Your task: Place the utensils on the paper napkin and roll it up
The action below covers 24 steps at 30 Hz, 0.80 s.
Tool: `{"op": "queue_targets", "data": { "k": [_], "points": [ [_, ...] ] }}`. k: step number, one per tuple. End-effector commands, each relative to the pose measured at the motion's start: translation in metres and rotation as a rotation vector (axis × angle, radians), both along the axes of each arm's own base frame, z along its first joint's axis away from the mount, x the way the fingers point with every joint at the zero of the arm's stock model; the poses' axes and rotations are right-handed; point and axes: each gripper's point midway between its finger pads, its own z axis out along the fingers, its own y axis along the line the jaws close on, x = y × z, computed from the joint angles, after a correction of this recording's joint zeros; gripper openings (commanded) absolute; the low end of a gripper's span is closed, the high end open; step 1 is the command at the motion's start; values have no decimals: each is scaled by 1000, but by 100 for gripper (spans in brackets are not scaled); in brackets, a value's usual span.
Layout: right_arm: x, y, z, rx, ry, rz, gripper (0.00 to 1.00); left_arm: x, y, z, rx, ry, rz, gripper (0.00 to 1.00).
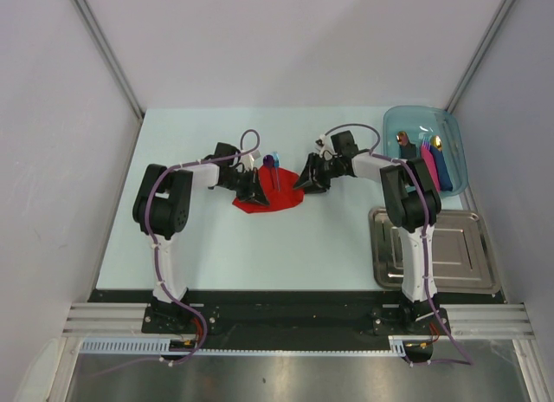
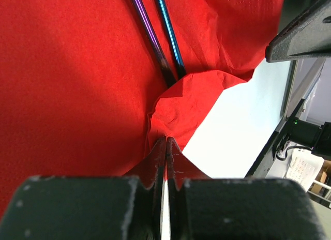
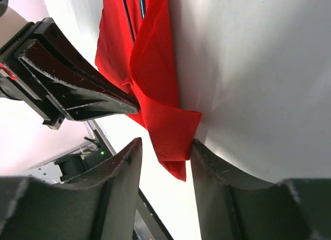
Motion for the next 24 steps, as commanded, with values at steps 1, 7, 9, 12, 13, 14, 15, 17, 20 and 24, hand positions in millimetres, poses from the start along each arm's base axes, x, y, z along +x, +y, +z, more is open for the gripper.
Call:
{"op": "queue_targets", "data": {
  "k": [1, 7, 9, 12, 13, 14, 15, 17, 20, 24],
  "points": [
    [6, 11, 33, 61, -52, 19, 40, 11, 6, -13, 48, -20, 18, 4],
    [7, 17, 33, 58, -53, 25, 15, 13, 5, -11, 40, -25, 25, 4],
    [6, 21, 35, 63, -49, 32, 8, 13, 5, -11, 40, -23, 25, 4],
    [6, 32, 40, 83, -58, 45, 0, 13, 5, -12, 40, -20, 24, 4],
    [8, 35, 42, 92, -53, 40, 0, 13, 5, -12, 40, -20, 24, 4],
    [7, 41, 43, 99, -53, 46, 0, 13, 5, -11, 39, -22, 23, 4],
    [7, 44, 44, 105, -54, 49, 0, 14, 5, -11, 38, -24, 24, 3],
    [5, 52, 43, 106, -53, 63, 0, 14, 5, -11, 35, -22, 26, 3],
    [1, 60, 39, 102, -44, 80, 0, 14, 4, -11, 34, -23, 27, 2],
    [-1, 67, 36, 93, -47, 86, 0, 15, 4, -11, 32, -22, 29, 1]
  ]
}}
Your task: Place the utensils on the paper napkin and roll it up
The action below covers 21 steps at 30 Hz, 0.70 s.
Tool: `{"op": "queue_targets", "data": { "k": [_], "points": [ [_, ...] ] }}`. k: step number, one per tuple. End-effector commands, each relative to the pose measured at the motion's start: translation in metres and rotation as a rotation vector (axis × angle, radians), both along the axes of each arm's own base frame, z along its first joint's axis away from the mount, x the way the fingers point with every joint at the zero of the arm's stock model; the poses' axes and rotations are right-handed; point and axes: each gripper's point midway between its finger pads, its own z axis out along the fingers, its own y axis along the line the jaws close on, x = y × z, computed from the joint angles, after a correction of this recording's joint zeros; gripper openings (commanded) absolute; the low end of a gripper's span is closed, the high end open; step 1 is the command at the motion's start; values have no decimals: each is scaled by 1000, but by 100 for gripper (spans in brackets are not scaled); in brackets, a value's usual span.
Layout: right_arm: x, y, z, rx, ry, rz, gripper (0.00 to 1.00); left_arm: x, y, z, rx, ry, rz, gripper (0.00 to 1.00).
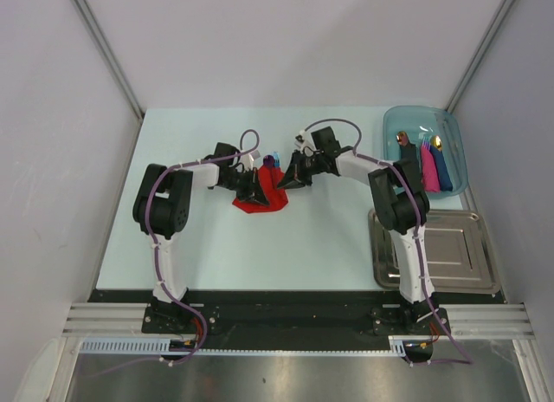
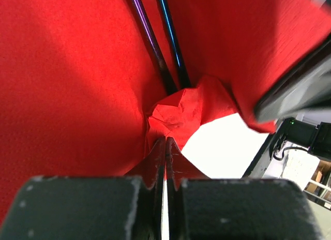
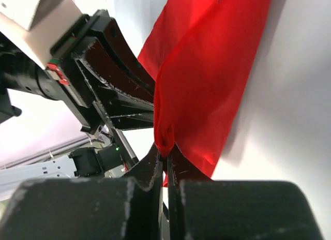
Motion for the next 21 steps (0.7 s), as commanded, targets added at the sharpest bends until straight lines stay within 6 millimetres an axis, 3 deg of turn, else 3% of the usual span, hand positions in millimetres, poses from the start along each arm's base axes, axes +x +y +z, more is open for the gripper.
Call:
{"op": "queue_targets", "data": {
  "k": [1, 21],
  "points": [
    [3, 14, 5, 21, -21, 18, 0, 16, 5, -12, 44, -36, 25, 1],
    [-7, 42, -24, 2, -23, 68, 0, 13, 5, -13, 42, -32, 17, 0]
  ]
}}
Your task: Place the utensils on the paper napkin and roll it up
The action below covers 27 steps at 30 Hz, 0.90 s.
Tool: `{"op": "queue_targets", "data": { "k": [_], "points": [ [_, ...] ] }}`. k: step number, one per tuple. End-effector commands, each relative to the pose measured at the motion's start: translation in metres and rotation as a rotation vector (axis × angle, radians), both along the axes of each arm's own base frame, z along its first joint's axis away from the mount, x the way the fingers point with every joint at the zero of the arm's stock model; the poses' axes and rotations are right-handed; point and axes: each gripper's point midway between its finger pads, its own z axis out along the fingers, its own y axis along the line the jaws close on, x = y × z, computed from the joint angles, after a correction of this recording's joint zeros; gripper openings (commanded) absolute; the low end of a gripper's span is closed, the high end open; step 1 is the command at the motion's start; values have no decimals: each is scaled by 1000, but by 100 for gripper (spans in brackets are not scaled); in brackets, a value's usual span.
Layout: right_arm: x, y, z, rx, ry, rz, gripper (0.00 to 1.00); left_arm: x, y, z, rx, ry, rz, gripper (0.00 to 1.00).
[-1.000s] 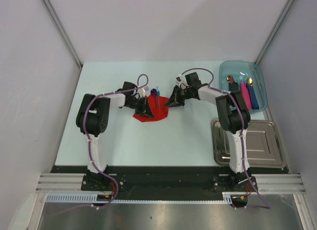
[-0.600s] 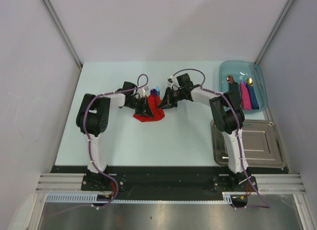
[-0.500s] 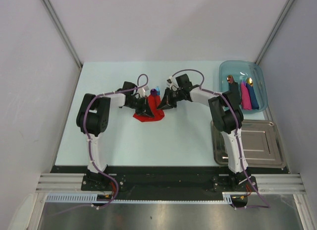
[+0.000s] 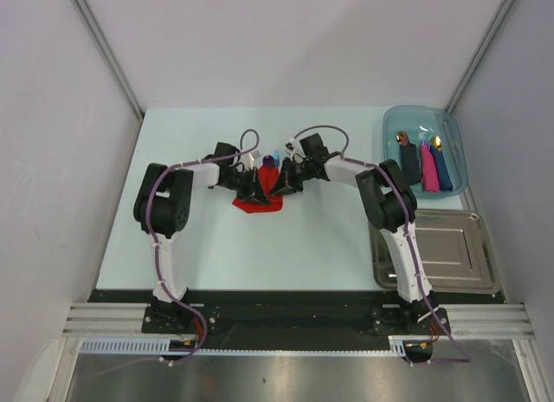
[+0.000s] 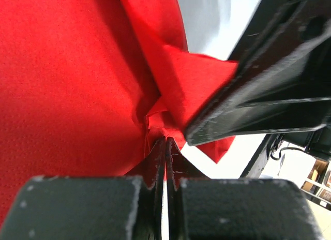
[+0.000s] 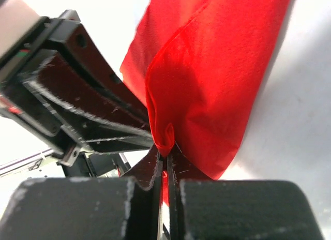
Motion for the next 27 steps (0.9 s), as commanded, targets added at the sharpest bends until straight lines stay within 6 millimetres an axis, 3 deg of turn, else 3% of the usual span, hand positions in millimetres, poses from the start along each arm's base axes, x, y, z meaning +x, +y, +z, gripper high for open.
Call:
{"op": "queue_targets", "data": {
  "k": [1, 7, 11, 12, 17, 27],
  "points": [
    [4, 12, 4, 21, -59, 30, 0, 11, 7, -14, 55, -38, 17, 0],
    [1, 8, -13, -12, -41, 30, 0, 10, 8, -7, 53, -50, 12, 2],
    [1, 7, -22, -26, -33, 29, 0, 8, 11, 12, 12, -79, 11, 10],
    [2, 5, -25, -32, -30, 23, 0, 10, 13, 27, -10, -111, 17, 12],
    [4, 5, -30, -42, -31, 20, 0, 9, 28, 47, -26, -139, 49, 17],
    [10, 5, -16, -33, -74, 17, 0, -3, 30, 26, -8, -59, 63, 8]
  ]
}}
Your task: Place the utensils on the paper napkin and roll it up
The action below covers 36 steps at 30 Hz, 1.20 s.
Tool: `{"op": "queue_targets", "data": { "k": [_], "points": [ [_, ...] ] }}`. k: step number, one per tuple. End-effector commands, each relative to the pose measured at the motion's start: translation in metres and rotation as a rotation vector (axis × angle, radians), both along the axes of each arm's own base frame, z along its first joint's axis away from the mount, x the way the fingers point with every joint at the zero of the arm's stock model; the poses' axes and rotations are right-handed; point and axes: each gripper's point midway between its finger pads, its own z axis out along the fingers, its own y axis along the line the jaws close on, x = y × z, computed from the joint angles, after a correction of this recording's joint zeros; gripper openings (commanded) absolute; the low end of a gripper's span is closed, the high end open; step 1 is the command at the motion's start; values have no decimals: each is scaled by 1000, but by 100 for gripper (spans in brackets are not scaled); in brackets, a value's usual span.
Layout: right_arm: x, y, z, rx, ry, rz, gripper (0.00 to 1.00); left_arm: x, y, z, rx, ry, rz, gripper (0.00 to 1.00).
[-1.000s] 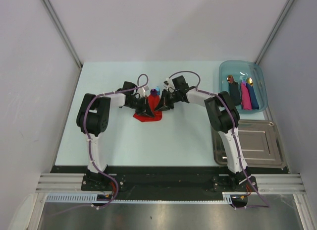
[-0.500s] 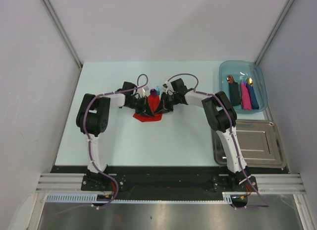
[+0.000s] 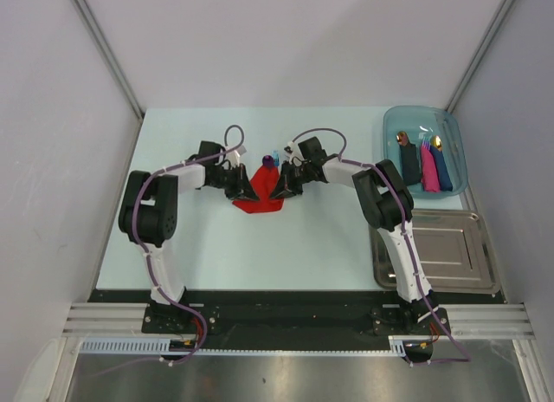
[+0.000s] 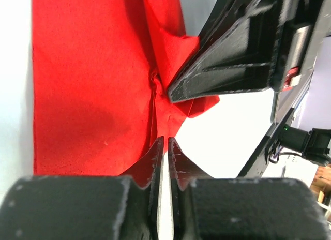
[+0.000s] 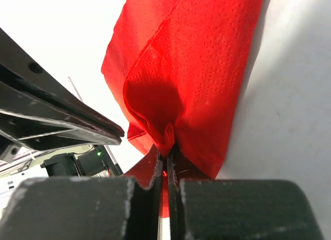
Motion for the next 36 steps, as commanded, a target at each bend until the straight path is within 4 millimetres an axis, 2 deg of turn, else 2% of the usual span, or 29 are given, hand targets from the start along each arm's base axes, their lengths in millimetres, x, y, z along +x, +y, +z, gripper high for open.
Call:
{"op": "queue_targets", "data": {
  "k": [1, 8, 15, 21, 24, 31, 34, 35, 36],
  "points": [
    [12, 3, 4, -8, -67, 0, 0, -5, -3, -2, -5, 0, -16, 9],
    [12, 5, 6, -9, -77, 3, 0, -11, -11, -12, 25, 13, -44, 7],
    [15, 12, 26, 23, -103, 1, 0, -13, -8, -36, 80, 96, -23, 1],
    [12, 22, 38, 39, -135, 26, 0, -15, -5, -42, 105, 112, -20, 0],
    [10, 25, 35, 33, -140, 38, 0, -16, -5, -42, 107, 114, -21, 0],
    [1, 24, 11, -10, -141, 80, 0, -17, -5, -39, 98, 103, -29, 0],
    [-3, 22, 0, -32, -148, 93, 0, -18, -5, -31, 71, 82, -36, 0],
    [-4, 21, -6, -41, -145, 94, 0, -15, -6, -20, 48, 49, -37, 0],
    [-4, 20, -8, -42, -145, 98, 0, -18, -5, -18, 35, 51, -34, 0]
  ]
}}
